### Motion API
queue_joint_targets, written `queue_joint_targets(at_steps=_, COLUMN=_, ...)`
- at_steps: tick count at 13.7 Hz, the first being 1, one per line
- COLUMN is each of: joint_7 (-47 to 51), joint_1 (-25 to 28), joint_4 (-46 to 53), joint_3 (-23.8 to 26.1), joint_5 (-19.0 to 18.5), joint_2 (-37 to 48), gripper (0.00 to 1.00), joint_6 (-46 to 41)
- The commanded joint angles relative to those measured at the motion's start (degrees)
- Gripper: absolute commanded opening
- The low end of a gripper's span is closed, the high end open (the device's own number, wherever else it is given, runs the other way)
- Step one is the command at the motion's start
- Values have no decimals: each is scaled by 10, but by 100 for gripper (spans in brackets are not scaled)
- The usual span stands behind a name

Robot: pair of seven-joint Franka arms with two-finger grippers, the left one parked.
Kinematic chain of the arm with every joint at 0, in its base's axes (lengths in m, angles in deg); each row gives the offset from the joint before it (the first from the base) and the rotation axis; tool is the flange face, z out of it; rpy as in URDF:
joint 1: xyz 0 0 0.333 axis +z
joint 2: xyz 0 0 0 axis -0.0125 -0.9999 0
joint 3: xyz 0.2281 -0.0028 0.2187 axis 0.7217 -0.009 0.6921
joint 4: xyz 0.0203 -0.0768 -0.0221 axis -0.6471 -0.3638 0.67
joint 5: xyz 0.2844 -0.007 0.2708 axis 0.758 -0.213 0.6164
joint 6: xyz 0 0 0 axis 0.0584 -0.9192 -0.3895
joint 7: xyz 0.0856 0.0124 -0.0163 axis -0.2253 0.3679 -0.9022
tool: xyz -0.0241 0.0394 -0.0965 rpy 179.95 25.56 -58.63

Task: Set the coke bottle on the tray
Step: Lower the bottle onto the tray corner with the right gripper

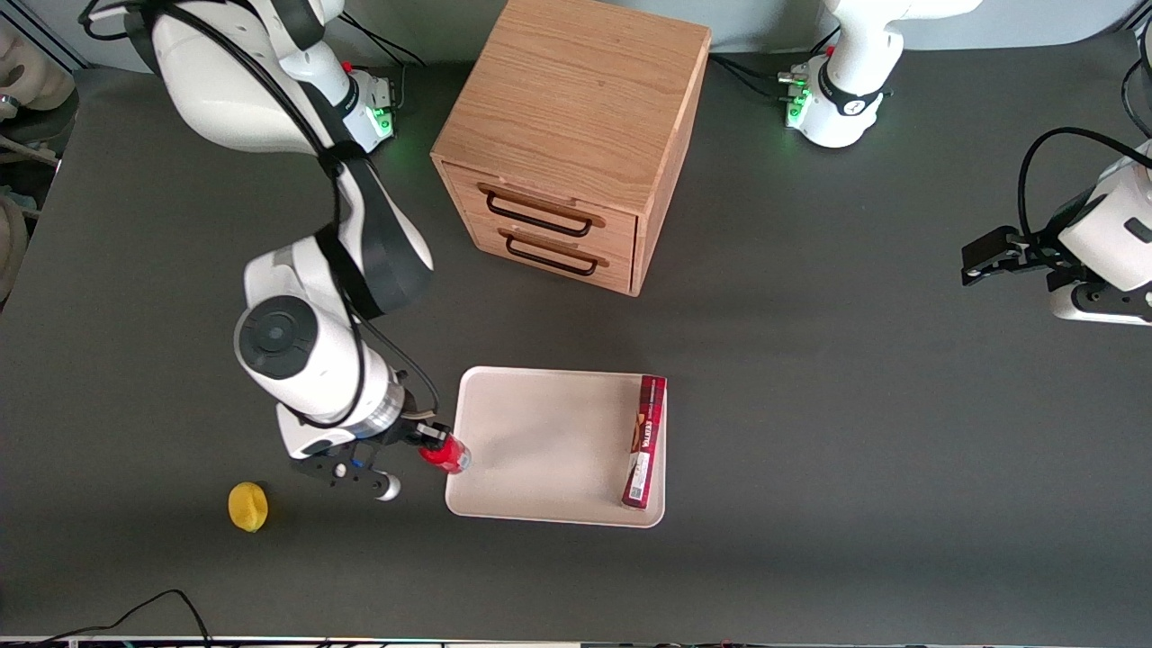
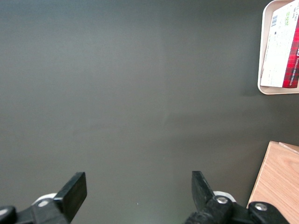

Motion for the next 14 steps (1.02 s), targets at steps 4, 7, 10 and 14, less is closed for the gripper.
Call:
queue_joint_targets(at_steps=4, joint_7=19, joint_1=13, joint_4=36, joint_3=-16, joint_5=-3, joint_2=-58, gripper=0, joint_6=50)
queue_joint_targets(at_steps=7, joint_7=19, joint_1=13, joint_4=36, joint_3=-15, joint_5=-3, joint_2=-68, gripper=0, joint_6=55)
queue_joint_targets(at_steps=10, joint_7=19, joint_1=13, joint_4=30, joint_3=-15, joint_5=-3, joint_2=-69, gripper=51, joint_6=61)
queue_joint_targets(at_steps=14, joint_7=14, joint_1=12, joint_4=29, joint_3=-15, joint_5=-2, joint_2=-60, gripper=100, joint_6=56)
